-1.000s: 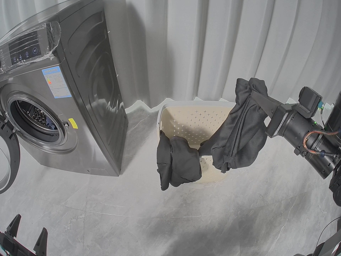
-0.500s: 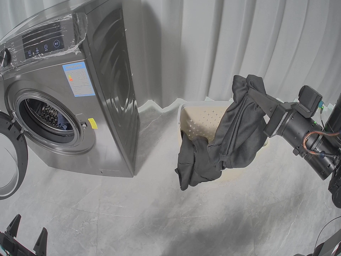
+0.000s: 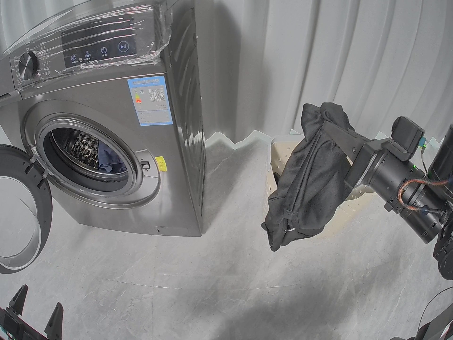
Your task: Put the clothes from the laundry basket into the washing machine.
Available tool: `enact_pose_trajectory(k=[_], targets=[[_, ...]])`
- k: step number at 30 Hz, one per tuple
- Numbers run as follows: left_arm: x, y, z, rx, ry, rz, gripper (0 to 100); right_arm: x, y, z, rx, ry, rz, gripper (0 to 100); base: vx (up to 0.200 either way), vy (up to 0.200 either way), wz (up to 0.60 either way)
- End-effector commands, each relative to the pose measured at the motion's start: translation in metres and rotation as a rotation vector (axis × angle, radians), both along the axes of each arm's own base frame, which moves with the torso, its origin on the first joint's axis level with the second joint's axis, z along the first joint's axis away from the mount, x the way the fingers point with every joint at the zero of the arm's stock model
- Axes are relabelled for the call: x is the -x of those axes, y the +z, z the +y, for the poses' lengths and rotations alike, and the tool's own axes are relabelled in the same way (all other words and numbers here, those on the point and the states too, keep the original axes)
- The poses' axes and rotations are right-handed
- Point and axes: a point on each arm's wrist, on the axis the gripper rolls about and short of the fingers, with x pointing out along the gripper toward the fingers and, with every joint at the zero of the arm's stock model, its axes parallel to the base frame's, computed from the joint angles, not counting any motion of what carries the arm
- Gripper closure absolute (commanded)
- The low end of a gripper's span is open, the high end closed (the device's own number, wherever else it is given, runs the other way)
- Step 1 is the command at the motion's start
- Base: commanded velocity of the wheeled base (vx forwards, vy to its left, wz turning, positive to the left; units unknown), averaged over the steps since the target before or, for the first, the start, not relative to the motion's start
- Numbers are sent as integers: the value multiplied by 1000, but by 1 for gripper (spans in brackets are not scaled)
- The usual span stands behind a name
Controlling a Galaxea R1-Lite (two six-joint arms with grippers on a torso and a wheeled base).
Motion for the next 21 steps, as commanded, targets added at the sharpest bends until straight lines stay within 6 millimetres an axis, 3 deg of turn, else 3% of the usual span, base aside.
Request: enact_pose_trajectory(k=[1, 4, 13, 21], targets=[[0, -3, 0, 0, 0, -6, 0, 1, -1, 1, 3, 5, 3, 100, 0, 200, 0], [0, -3, 0, 0, -1, -6, 0, 0, -1, 1, 3, 5, 3, 100, 0, 200, 0], [0, -3, 0, -1, -1, -6, 0, 0, -2, 2, 3, 5, 3, 100, 0, 0, 0], [1, -3, 0, -1, -3, -4, 0, -1, -2, 3, 0, 7, 0, 100, -200, 0, 0]])
